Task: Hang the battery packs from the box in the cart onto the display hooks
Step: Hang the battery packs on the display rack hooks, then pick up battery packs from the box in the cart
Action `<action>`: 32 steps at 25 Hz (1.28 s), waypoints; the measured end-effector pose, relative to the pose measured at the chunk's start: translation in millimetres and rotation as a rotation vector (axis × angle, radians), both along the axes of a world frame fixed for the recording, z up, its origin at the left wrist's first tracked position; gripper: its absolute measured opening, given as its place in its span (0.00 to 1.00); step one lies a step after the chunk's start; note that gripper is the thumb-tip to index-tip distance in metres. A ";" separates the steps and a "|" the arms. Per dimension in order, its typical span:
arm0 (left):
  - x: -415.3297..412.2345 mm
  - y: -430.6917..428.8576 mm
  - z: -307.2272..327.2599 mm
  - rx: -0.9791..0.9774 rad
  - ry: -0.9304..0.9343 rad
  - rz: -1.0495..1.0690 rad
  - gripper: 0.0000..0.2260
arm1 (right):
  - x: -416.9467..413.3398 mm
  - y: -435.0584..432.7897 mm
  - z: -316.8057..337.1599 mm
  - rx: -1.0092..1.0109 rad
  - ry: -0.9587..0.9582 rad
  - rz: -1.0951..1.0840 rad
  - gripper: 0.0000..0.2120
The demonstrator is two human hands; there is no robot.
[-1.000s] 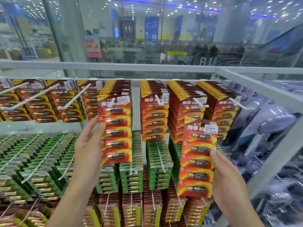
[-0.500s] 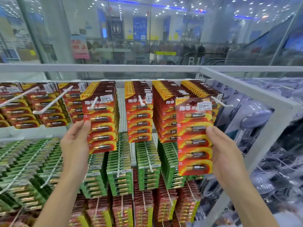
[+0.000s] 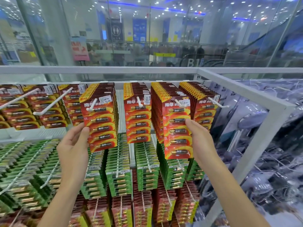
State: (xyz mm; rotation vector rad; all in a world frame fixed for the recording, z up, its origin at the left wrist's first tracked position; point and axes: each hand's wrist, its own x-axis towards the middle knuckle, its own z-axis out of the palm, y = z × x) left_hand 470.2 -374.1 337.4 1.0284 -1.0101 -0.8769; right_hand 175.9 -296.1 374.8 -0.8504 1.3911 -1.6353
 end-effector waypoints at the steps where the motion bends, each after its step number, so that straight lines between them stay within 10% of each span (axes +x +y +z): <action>1: 0.8 1.3 -2.1 0.002 -0.003 -0.006 0.11 | 0.8 -5.5 0.7 -0.013 0.013 0.013 0.13; 14: -25.0 80.3 -60.9 0.242 -0.024 -0.189 0.11 | -10.3 44.1 -79.6 0.080 0.122 -0.153 0.09; 32: -338.5 276.3 -207.9 0.609 -0.400 -1.086 0.09 | -190.6 385.3 -258.9 0.623 -0.232 -0.761 0.09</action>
